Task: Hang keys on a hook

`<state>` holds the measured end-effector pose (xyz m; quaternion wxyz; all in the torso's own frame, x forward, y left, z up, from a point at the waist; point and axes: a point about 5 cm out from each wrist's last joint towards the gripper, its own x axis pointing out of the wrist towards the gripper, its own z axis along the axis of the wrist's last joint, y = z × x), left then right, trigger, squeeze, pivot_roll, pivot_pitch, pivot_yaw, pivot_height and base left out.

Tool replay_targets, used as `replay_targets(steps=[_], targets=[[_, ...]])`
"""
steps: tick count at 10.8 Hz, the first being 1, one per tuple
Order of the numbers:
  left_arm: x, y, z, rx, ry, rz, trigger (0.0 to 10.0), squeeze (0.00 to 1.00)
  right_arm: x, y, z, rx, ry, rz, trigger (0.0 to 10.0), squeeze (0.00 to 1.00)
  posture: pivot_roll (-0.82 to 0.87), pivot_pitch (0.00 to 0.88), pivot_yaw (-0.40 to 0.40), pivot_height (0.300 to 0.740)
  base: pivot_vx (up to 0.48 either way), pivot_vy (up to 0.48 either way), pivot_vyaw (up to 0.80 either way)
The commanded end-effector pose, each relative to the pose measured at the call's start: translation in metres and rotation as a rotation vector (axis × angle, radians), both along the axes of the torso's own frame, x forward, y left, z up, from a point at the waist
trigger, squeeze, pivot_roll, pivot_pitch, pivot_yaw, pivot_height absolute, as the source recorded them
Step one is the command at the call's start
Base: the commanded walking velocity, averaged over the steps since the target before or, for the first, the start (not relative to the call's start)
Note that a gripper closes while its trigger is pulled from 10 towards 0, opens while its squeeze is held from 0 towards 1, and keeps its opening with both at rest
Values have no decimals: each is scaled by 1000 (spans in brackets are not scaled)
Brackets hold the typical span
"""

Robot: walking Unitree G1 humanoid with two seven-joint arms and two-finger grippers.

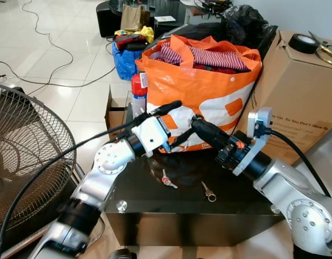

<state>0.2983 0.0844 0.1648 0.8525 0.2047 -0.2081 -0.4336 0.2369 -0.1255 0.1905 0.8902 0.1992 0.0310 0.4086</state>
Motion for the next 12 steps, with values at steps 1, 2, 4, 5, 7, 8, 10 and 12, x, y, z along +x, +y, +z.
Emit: replay_targets(steps=[1, 2, 4, 5, 7, 8, 10, 12], targets=[[1, -3, 2, -3, -12, -33, 0, 0, -3, -3, 4, 10, -8, 3, 0, 0, -33, 0, -83, 740, 0, 0, 0], [2, -6, 2, 1, -20, -54, 0, 0, -4, -3, 5, 21, -9, 8, 0, 0, -36, 0, -82, 740, 0, 0, 0], [1, -15, 2, 13, -40, -137, 0, 0, -6, -4, 6, 35, -4, 13, 0, 0, -44, 0, -74, 740, 0, 0, 0], [-1, -17, 3, 18, -59, -157, 0, 0, -6, -4, 7, 37, -3, 13, 0, 0, -47, 0, -70, 740, 0, 0, 0], [-5, -17, 6, 29, -107, -174, 0, 0, -7, -4, 5, 39, 3, 8, 0, 0, -43, 0, -74, 740, 0, 0, 0], [-6, -15, 5, 35, -115, -177, 0, 0, -7, -4, 5, 39, 6, 7, 0, 0, -37, 0, -79, 740, 0, 0, 0], [-8, -12, 2, 44, -117, -176, 0, 0, -6, -5, 4, 39, 9, 12, 0, 0, -30, 0, -87, 740, 0, 0, 0], [-9, -10, -1, 51, -117, -170, 0, 0, -6, -5, 4, 36, 12, 16, 0, 0, -24, 0, -93, 740, 0, 0, 0]])
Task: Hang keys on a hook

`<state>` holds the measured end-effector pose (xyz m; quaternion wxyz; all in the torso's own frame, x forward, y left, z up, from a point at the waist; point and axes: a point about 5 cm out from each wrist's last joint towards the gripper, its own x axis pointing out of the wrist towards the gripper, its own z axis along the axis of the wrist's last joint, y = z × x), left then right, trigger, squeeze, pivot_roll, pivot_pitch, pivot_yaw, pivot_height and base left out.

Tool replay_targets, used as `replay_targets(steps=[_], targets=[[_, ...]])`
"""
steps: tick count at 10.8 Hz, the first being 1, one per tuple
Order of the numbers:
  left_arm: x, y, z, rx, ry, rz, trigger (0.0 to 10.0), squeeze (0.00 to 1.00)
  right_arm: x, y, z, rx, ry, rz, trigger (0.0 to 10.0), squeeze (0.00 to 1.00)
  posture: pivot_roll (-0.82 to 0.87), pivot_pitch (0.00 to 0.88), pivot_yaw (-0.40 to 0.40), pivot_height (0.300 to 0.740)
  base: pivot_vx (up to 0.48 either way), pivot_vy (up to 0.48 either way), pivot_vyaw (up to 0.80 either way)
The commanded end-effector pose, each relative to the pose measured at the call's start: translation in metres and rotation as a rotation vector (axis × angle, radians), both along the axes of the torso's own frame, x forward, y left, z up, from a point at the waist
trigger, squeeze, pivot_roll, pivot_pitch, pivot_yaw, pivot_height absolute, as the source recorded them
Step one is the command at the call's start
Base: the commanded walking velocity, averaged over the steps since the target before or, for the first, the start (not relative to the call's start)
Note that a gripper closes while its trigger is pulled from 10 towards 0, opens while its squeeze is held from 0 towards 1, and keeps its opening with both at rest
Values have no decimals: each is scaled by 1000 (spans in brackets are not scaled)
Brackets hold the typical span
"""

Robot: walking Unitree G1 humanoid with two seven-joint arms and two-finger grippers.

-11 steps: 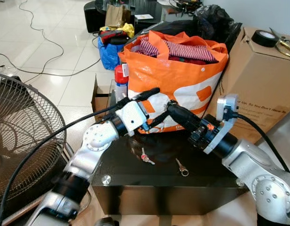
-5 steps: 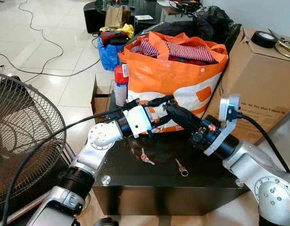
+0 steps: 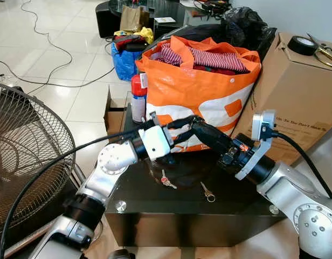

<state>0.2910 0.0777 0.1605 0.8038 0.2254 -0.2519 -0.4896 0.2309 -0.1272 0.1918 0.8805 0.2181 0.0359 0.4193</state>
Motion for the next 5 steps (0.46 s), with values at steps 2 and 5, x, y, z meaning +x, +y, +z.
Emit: replay_targets(steps=[2, 5], targets=[[-3, -2, 1, 13, -21, -19, 0, 0, 1, -3, 1, -2, -4, -10, 0, 0, -23, 0, -95, 740, 0, 0, 0], [-3, -1, 1, 15, -20, -15, 0, 0, 2, -3, 1, -4, 1, -8, 0, 0, -22, 0, -97, 740, 0, 0, 0]])
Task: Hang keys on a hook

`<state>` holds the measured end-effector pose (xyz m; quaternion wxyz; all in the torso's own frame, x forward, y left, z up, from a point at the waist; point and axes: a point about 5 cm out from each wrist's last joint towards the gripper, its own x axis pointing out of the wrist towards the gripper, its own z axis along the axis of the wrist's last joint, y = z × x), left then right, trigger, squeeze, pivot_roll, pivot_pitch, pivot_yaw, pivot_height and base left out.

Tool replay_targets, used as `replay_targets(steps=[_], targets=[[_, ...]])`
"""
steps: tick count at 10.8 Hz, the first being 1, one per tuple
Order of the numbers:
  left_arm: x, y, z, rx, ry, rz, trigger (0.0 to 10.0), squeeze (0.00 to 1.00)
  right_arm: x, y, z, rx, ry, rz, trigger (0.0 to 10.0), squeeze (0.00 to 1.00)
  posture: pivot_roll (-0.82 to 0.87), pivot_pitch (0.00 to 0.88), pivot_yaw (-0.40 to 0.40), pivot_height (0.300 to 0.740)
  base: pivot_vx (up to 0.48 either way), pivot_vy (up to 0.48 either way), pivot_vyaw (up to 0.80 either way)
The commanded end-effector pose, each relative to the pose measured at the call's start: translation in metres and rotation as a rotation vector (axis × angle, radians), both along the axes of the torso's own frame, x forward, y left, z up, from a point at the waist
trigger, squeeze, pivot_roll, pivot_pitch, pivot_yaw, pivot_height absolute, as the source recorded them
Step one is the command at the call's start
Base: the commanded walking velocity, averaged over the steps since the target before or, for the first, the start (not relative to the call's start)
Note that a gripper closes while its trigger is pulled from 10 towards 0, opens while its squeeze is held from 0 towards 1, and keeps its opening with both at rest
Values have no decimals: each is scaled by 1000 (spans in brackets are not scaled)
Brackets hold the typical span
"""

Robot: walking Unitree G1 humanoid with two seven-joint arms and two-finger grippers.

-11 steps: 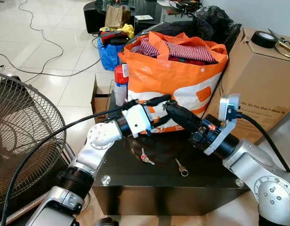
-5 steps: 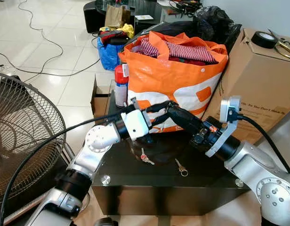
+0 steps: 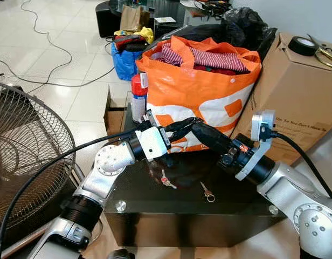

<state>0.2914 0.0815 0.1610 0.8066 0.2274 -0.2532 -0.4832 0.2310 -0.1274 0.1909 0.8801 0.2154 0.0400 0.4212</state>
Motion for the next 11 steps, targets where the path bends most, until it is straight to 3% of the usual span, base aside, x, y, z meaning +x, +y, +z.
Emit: replay_targets(steps=[1, 8, 11], targets=[[-4, -5, 1, 18, -16, -29, 0, 0, 2, -4, 1, 2, -2, -15, 0, 0, -20, 0, -98, 740, 0, 0, 0], [-11, -5, -1, 25, 4, -53, 0, 0, 30, -19, -7, -41, 59, -235, 0, 0, -10, 0, -104, 740, 0, 0, 0], [-12, -6, 0, 23, 10, -50, 0, 0, 37, -23, -18, -122, 106, -308, 0, 0, -11, 0, -103, 740, 0, 0, 0]])
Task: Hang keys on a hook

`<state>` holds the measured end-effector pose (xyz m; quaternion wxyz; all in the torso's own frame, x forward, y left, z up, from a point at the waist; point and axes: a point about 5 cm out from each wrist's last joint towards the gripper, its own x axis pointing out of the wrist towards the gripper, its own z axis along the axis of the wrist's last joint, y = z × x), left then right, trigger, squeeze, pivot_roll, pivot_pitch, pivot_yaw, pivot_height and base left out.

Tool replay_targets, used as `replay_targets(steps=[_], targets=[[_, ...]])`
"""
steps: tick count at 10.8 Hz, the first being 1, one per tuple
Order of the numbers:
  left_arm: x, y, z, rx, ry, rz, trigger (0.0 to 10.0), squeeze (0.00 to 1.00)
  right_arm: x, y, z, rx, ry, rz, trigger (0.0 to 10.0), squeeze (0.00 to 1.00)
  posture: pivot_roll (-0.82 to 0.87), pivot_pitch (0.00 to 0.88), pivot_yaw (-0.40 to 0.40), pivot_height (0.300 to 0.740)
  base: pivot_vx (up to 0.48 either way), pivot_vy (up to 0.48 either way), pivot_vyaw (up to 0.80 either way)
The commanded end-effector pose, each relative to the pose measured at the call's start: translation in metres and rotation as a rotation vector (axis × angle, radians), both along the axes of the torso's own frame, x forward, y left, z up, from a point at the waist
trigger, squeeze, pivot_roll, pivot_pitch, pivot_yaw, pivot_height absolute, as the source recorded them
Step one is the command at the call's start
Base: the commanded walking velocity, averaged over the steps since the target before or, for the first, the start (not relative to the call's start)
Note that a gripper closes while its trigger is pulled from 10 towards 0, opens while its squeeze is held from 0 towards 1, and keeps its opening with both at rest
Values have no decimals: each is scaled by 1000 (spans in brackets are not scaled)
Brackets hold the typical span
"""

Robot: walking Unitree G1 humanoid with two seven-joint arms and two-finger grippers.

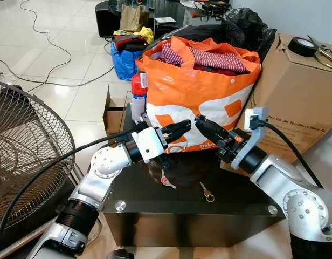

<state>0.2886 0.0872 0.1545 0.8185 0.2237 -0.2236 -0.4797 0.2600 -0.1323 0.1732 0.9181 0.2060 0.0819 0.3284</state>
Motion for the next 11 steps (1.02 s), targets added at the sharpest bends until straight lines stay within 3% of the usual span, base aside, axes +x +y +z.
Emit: replay_targets(steps=[1, 3, 4, 5, 6, 8, 11], targets=[[-9, -12, 7, 4, -46, -79, 0, 0, 10, -19, -5, -82, 23, -148, 0, 0, -12, 0, -101, 740, 0, 0, 0], [-8, -12, 8, 2, -45, -78, 0, 0, 13, -21, -10, -122, 44, -178, 0, 0, -13, 0, -100, 740, 0, 0, 0], [-8, -12, 8, 3, -44, -76, 0, 0, 13, -21, -10, -131, 41, -180, 3137, 0, -12, 0, -99, 740, 0, 0, 0], [-7, -11, 7, -1, -31, -61, 0, 0, 13, -22, -11, -160, 38, -190, 10000, 0, -12, 0, -99, 740, 0, 0, 0], [-5, -10, 6, -3, -2, -48, 0, 0, 12, -25, -14, -181, 53, -181, 10000, 1000, -12, 0, -99, 740, 0, 0, 0], [6, -3, 3, -14, 83, 42, 0, 0, -10, -36, -21, -265, 59, -11, 10000, 1000, -12, 0, -98, 740, 0, 0, 0], [11, -1, 3, -27, 130, 70, 0, 0, -21, -52, -21, -308, 69, 65, 10000, 1000, -16, 0, -95, 740, 0, 0, 0]])
